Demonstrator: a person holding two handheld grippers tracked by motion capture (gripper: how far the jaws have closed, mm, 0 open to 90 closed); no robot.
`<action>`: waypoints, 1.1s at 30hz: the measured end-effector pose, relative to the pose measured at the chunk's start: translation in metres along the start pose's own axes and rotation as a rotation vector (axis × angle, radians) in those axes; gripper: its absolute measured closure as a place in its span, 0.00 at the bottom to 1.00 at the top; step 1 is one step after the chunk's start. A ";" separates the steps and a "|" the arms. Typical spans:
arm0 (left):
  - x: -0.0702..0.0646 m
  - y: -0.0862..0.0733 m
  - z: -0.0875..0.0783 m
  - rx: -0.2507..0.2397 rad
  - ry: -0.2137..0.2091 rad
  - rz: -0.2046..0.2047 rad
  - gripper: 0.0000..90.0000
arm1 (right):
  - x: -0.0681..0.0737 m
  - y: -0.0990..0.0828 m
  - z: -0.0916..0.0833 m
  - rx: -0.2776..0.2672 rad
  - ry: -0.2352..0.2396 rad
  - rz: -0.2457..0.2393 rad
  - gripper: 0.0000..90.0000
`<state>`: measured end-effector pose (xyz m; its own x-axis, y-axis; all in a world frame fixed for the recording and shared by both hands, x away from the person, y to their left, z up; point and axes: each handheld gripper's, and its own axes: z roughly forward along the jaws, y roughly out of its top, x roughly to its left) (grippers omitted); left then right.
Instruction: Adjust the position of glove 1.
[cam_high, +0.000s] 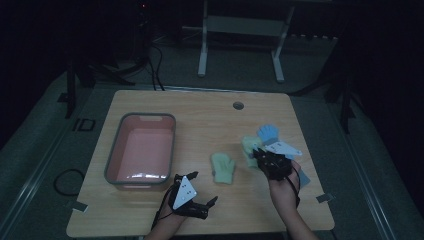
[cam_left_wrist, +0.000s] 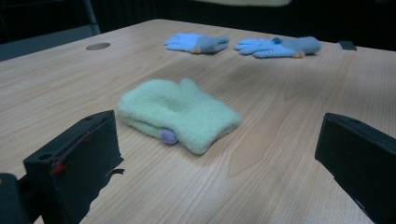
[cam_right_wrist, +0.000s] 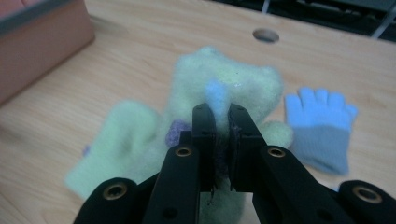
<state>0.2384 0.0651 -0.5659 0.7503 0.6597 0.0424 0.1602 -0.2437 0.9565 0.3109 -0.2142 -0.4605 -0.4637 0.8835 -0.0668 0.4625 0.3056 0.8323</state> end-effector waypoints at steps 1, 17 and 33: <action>0.000 0.000 0.000 0.000 -0.001 -0.002 0.00 | 0.002 0.002 0.000 -0.004 0.002 0.005 0.92; 0.000 0.000 0.000 -0.002 -0.002 -0.005 0.00 | 0.065 0.018 0.029 -0.012 0.045 0.009 0.92; 0.001 0.000 0.000 0.001 -0.002 -0.004 0.00 | 0.079 -0.019 0.066 0.106 0.049 0.043 0.92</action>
<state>0.2388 0.0654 -0.5659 0.7512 0.6590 0.0376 0.1641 -0.2417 0.9564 0.3154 -0.1272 -0.5173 -0.4767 0.8790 -0.0036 0.5587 0.3062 0.7708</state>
